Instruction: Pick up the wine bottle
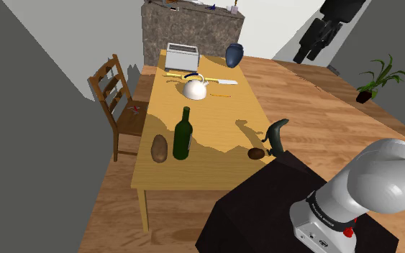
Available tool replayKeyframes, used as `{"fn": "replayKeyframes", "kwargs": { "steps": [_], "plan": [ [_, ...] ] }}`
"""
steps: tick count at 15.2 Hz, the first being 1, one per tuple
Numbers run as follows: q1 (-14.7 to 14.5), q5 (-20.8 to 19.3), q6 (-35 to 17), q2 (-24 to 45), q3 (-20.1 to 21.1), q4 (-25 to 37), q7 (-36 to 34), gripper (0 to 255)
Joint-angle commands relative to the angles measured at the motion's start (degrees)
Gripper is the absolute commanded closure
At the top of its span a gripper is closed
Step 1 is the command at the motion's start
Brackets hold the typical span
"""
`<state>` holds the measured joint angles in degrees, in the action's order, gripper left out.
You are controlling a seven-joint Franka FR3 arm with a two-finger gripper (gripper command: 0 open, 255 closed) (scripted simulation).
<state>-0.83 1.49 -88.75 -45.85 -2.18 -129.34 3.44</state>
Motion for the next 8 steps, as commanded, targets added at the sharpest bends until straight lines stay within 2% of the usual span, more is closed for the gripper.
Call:
{"fn": "replayKeyframes", "kwargs": {
  "steps": [1, 8],
  "plan": [
    [0.00, 0.00, 0.00, 0.00, 0.00, 0.00, 0.00, 0],
    [-1.57, 1.56, -12.84, 8.38, 2.02, -4.47, -0.64, 0]
  ]
}}
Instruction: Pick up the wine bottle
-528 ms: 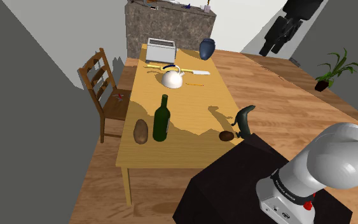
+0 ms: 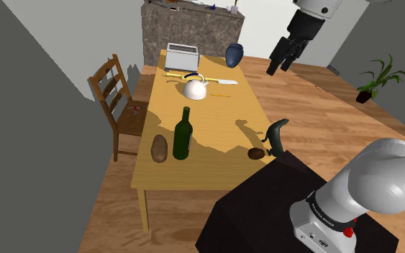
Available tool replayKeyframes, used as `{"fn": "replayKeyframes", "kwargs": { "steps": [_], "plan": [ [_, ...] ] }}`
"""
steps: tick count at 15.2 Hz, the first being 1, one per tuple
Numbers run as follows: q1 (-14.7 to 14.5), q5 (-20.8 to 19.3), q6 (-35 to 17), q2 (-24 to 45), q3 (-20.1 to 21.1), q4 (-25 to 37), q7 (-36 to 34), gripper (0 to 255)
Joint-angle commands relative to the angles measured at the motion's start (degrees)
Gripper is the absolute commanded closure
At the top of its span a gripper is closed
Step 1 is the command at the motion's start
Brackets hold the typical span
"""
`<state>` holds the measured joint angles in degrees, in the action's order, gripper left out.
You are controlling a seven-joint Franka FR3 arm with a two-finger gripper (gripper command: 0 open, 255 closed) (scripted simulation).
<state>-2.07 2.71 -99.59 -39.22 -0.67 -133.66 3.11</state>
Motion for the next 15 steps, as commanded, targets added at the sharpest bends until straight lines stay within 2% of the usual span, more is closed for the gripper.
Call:
{"fn": "replayKeyframes", "kwargs": {
  "steps": [1, 8, 15],
  "plan": [
    [-0.56, 0.54, -3.80, 3.21, 0.79, -0.49, -0.39, 0],
    [-2.05, 1.68, -15.78, 15.02, 2.81, -0.64, -0.87, 0],
    [-3.33, 1.99, -25.95, 28.78, 4.72, 2.99, -1.50, 0]
  ]
}}
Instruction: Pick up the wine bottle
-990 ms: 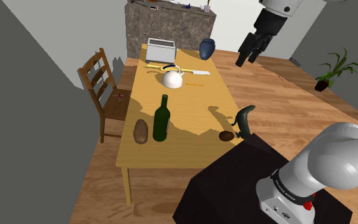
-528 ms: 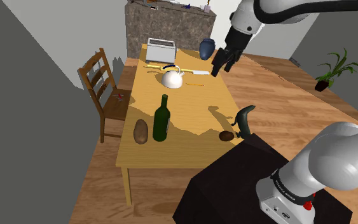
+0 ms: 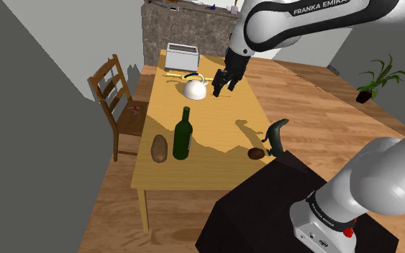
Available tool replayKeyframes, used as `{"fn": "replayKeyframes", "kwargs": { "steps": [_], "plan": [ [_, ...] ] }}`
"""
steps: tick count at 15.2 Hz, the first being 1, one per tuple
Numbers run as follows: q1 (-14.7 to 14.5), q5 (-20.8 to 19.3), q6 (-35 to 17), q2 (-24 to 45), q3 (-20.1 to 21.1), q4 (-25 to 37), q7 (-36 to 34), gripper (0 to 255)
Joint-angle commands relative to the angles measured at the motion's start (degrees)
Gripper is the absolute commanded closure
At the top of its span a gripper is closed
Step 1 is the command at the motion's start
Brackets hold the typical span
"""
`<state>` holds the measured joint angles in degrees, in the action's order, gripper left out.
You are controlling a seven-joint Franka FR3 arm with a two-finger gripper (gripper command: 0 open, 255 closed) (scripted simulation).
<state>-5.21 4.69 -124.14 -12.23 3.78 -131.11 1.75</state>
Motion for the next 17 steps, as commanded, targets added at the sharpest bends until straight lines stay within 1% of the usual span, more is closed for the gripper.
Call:
{"fn": "replayKeyframes", "kwargs": {
  "steps": [1, 7, 13, 17],
  "plan": [
    [-0.36, -0.04, -2.65, 3.85, 0.53, 1.27, -0.26, 0],
    [-1.44, -0.95, -8.90, 16.51, 1.82, 7.69, -1.25, 0],
    [-2.93, -2.60, -12.77, 29.29, 2.44, 16.58, -2.47, 0],
    [-3.04, -2.74, -15.37, 31.19, 2.34, 15.87, -2.45, 0]
  ]
}}
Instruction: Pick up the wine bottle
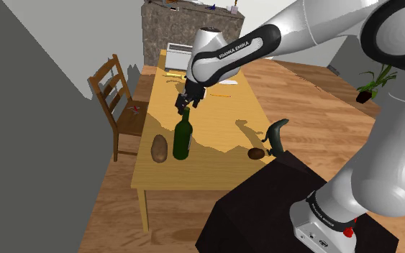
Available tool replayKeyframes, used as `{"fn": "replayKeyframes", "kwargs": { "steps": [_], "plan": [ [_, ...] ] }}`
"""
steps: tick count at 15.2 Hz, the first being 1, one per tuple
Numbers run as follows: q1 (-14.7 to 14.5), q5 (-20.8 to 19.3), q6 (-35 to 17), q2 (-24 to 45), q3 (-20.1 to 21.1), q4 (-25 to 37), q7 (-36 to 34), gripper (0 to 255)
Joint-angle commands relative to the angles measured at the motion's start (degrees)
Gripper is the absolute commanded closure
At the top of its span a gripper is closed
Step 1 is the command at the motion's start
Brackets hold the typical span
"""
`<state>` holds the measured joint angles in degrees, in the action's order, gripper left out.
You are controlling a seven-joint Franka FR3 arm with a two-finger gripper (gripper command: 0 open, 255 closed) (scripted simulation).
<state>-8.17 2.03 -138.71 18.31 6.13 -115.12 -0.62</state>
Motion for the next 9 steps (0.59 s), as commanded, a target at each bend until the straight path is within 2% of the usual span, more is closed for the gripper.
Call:
{"fn": "replayKeyframes", "kwargs": {
  "steps": [1, 6, 7, 9],
  "plan": [
    [-0.11, -0.11, -1.45, 1.15, -0.03, -0.27, -0.07, 0],
    [-0.17, -0.22, -3.08, 2.47, -0.09, -0.59, -0.07, 0],
    [-0.13, -0.20, -3.06, 2.42, -0.09, -0.61, -0.01, 255],
    [-0.13, -0.21, -3.06, 2.44, -0.10, -0.59, -0.01, 255]
  ]
}}
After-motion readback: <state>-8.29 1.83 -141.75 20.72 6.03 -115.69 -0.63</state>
